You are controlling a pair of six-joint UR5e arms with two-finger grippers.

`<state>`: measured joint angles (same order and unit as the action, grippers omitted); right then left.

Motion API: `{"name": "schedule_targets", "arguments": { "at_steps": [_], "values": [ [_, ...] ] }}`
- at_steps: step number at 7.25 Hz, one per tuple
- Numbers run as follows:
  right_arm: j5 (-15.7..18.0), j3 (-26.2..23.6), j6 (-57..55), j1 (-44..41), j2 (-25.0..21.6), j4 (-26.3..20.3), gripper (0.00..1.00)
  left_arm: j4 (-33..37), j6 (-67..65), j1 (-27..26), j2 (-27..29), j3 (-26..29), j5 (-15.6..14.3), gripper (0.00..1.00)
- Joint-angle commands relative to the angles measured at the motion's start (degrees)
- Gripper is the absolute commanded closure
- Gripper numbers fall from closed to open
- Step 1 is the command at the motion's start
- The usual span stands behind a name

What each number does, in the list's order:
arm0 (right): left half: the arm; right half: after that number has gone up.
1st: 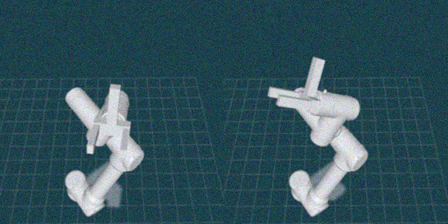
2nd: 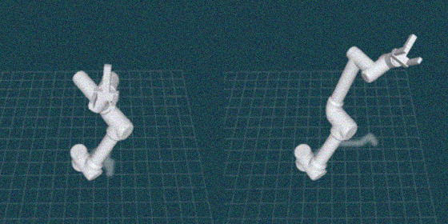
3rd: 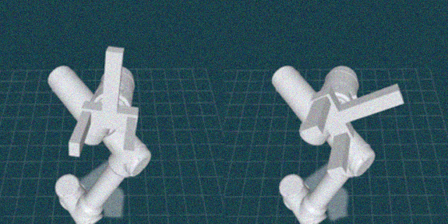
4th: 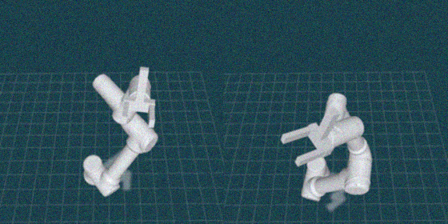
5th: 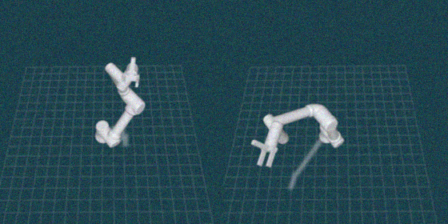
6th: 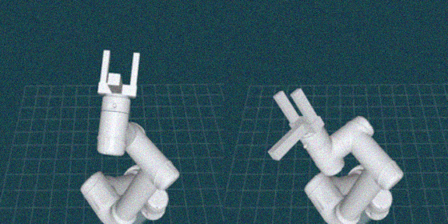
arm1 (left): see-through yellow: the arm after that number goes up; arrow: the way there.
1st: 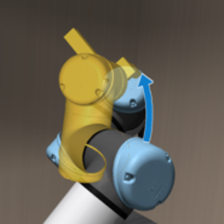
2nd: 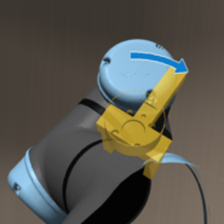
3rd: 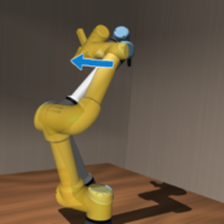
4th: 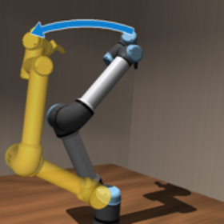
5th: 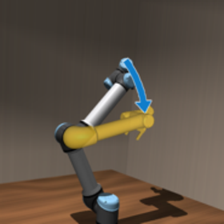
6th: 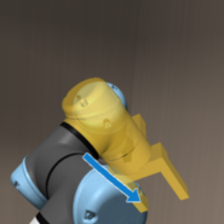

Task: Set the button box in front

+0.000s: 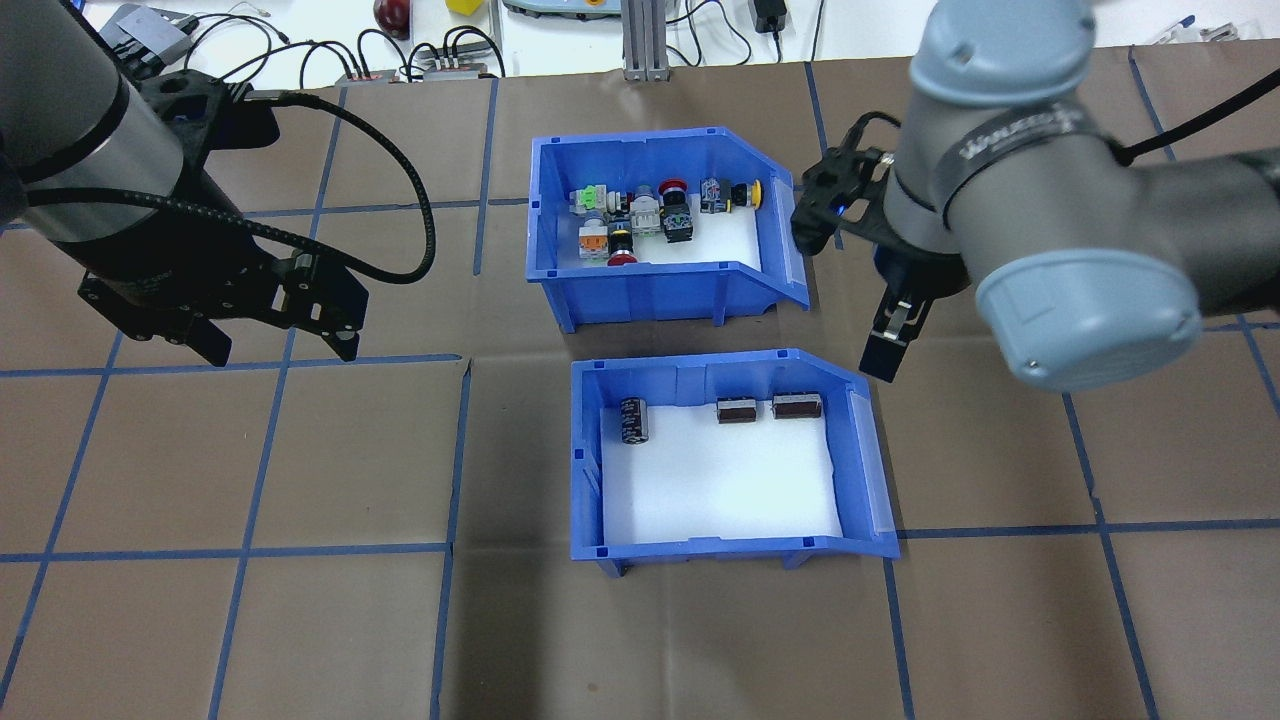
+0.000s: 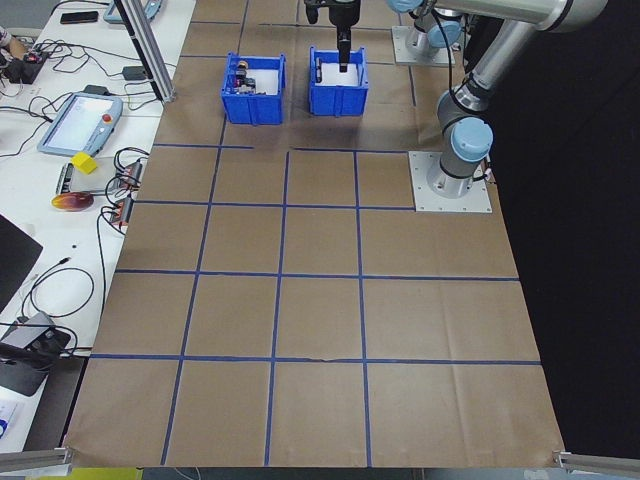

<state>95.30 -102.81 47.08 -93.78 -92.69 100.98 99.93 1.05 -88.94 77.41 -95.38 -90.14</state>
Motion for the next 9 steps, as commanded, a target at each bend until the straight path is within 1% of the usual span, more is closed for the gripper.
{"name": "schedule_targets", "arguments": {
  "at_steps": [1, 2, 3, 4, 5, 6, 7, 9],
  "values": [
    [-1.69, 5.14, -17.21, 3.25, 0.58, -2.7, 0.0, 0.0, 0.0, 0.0, -0.5, 0.02, -0.03, 0.0],
    [-1.69, 6.99, -26.68, 3.34, 0.58, -2.89, 0.0, 0.0, 0.0, 0.0, -0.15, 0.45, -0.03, 0.0],
    [-1.69, 7.71, -34.52, 3.34, 0.58, -3.15, 0.0, 0.0, 0.0, 0.0, -0.06, 0.37, -0.03, 0.0],
    [-1.69, 7.63, -38.86, 3.69, 0.67, -4.89, 0.0, 0.0, 0.0, 0.0, -0.06, 0.28, -0.03, 0.0],
    [-2.21, 7.36, -43.08, 4.74, 0.23, -8.13, 0.0, 0.0, 0.0, 0.0, -0.24, 0.28, -0.03, 0.0],
    [-6.05, 7.36, -45.13, 6.4, -0.03, -10.51, 0.0, 0.09, 0.0, 0.0, -0.33, 0.28, -0.12, 0.0],
    [-6.0, 7.45, -45.5, 6.25, -0.47, -11.58, 0.0, 0.09, 0.0, 0.0, -0.41, 0.28, -0.12, 0.0],
    [-5.73, 7.45, -45.76, 6.24, -1.0, -11.16, 0.0, 0.09, 0.0, 0.0, -0.5, 0.2, -0.12, 0.0]
  ]
}}
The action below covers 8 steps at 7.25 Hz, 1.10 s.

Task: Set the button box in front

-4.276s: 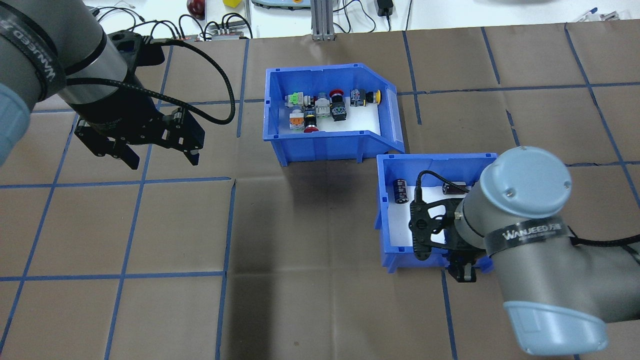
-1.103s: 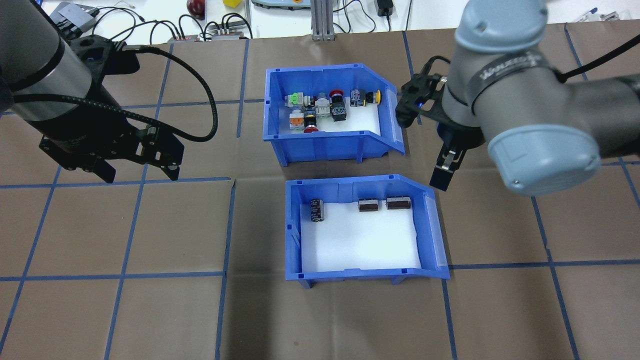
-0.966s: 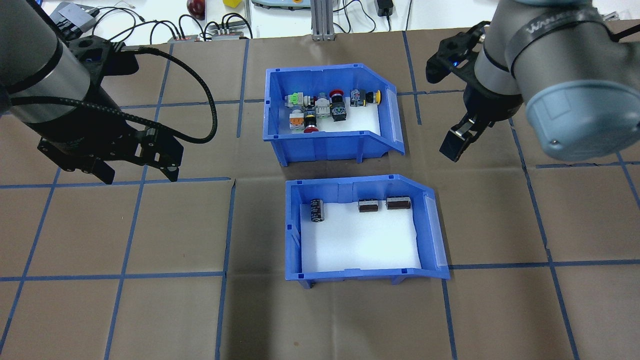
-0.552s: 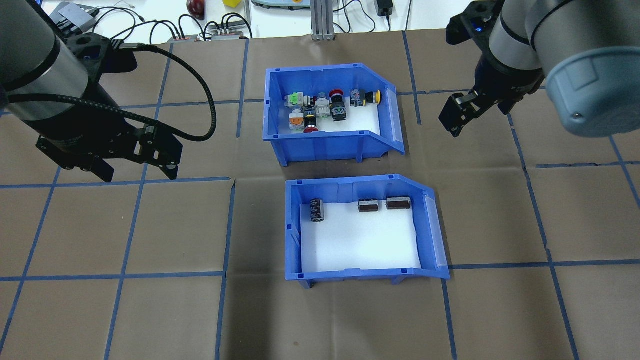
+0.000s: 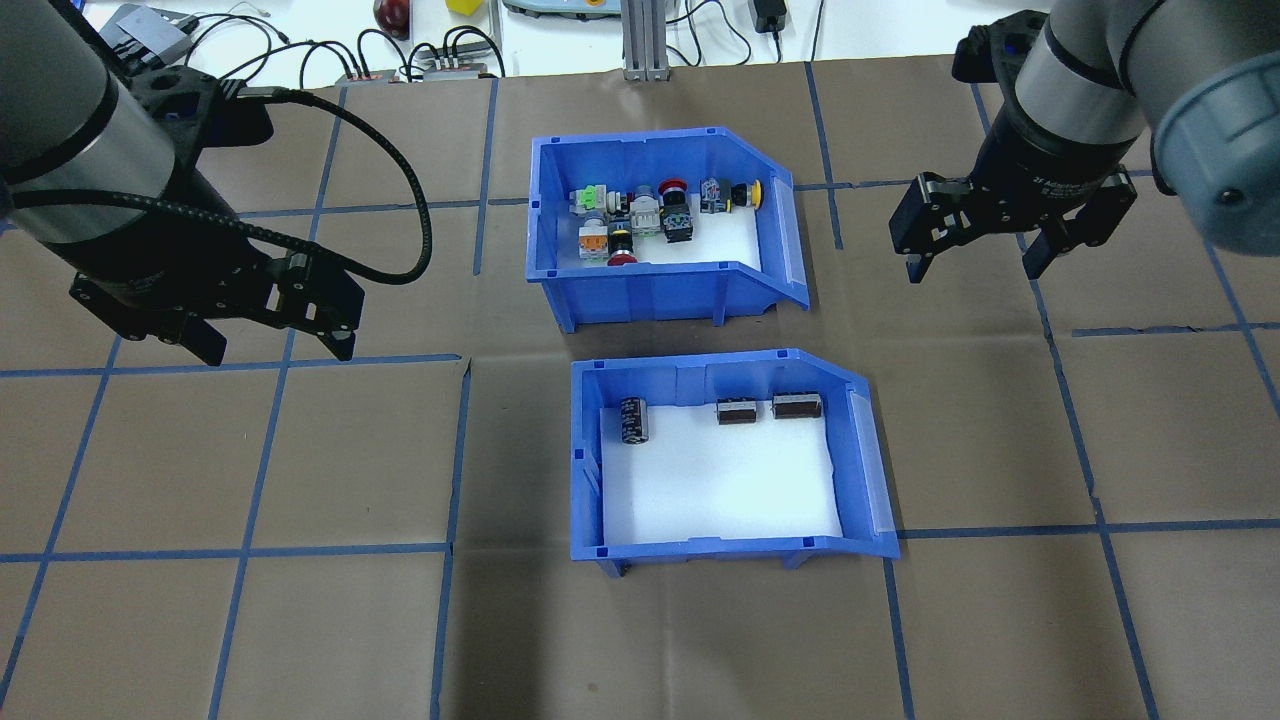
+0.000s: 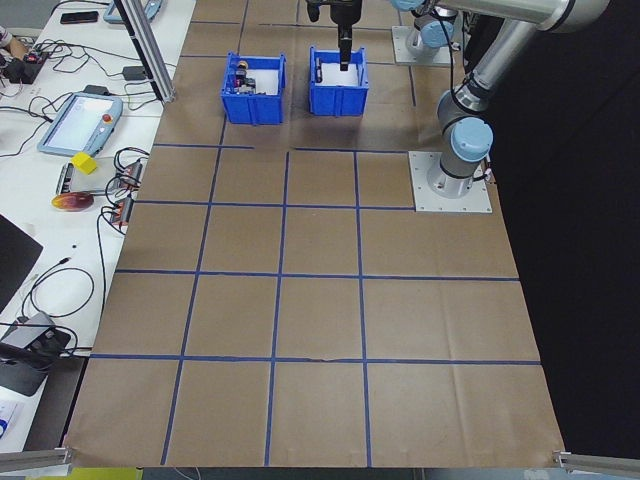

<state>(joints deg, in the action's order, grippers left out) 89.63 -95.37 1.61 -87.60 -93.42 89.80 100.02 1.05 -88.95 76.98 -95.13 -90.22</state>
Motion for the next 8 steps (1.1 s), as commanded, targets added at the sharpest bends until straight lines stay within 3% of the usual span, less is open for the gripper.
{"name": "schedule_targets", "arguments": {
  "at_steps": [1, 8],
  "values": [
    [0.02, 0.01, -0.29, 0.06, -0.27, 0.2, 0.0, 0.0, 0.0, 0.0, -0.17, -0.15, -0.04, 0.0],
    [0.11, 0.44, 0.06, 0.06, 0.08, -0.24, 0.0, 0.0, 0.0, 0.0, -0.17, -0.24, 0.05, 0.0]
  ]
}}
